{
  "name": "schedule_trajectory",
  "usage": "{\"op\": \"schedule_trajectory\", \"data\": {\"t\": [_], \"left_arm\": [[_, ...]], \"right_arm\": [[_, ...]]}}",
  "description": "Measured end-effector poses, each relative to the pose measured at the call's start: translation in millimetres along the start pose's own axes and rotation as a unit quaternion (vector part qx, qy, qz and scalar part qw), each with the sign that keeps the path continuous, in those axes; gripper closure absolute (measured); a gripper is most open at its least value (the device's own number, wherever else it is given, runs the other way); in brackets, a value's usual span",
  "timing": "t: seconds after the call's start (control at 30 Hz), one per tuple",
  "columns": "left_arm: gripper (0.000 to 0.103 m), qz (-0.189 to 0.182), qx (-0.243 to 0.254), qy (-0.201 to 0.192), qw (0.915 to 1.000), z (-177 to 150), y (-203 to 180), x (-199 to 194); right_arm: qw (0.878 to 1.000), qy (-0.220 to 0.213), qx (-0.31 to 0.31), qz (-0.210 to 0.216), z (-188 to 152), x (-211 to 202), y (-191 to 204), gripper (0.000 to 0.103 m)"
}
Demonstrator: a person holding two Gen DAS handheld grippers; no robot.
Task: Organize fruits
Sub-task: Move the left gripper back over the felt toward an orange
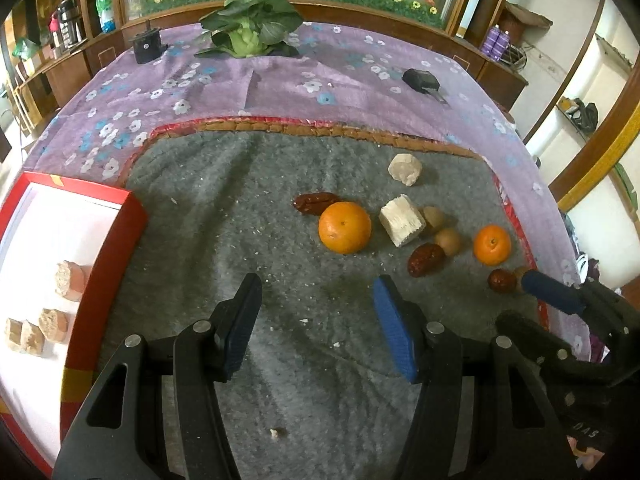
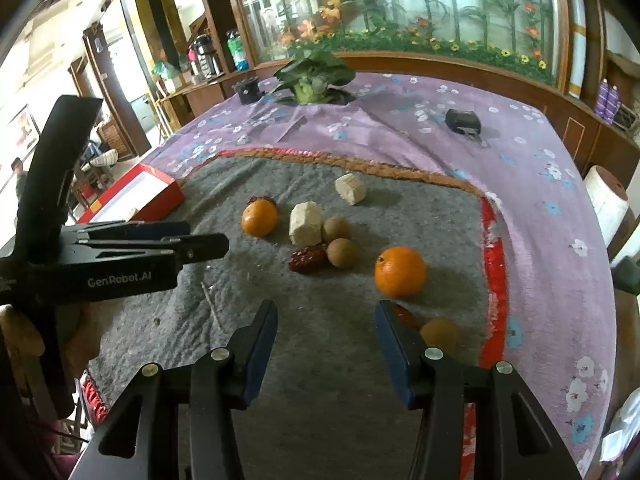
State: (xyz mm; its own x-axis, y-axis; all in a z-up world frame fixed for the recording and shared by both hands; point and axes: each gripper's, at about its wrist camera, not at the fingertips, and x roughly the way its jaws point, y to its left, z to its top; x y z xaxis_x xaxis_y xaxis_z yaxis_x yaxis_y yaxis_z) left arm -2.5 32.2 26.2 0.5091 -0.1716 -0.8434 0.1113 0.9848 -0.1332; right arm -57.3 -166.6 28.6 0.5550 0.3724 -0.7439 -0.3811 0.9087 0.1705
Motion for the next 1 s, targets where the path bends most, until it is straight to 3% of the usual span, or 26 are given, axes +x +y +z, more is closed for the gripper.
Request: {"op": "schedule_trajectory", "data": {"t": [0.4,0.47,0.53,1.0], "left_arm": [[0.045,-0.003,-0.008,-0.007,0.9999,-5,-4,-2],[0.045,-0.002,-0.011,-0.005,0.9999,-5,-3,-2],[0.045,0.000,-0.017,-0.004,0.9998,-5,-1,-2],[0.045,-0.006,-0.008,-0.004,0.9999,4,-14,4]], "right_arm": [[0.999,-0.031,-0.014,-0.024,-15,-24,-15,0.046],[0.998,-0.045,-0.023,-0.028,-19,-30,-15,0.034],[0.997,-0.057,-0.033,-0.036,-23,-36,-13,0.029],[0.999,-0.037,-0.023,-0.029,-30,-36,-28,0.029]]}}
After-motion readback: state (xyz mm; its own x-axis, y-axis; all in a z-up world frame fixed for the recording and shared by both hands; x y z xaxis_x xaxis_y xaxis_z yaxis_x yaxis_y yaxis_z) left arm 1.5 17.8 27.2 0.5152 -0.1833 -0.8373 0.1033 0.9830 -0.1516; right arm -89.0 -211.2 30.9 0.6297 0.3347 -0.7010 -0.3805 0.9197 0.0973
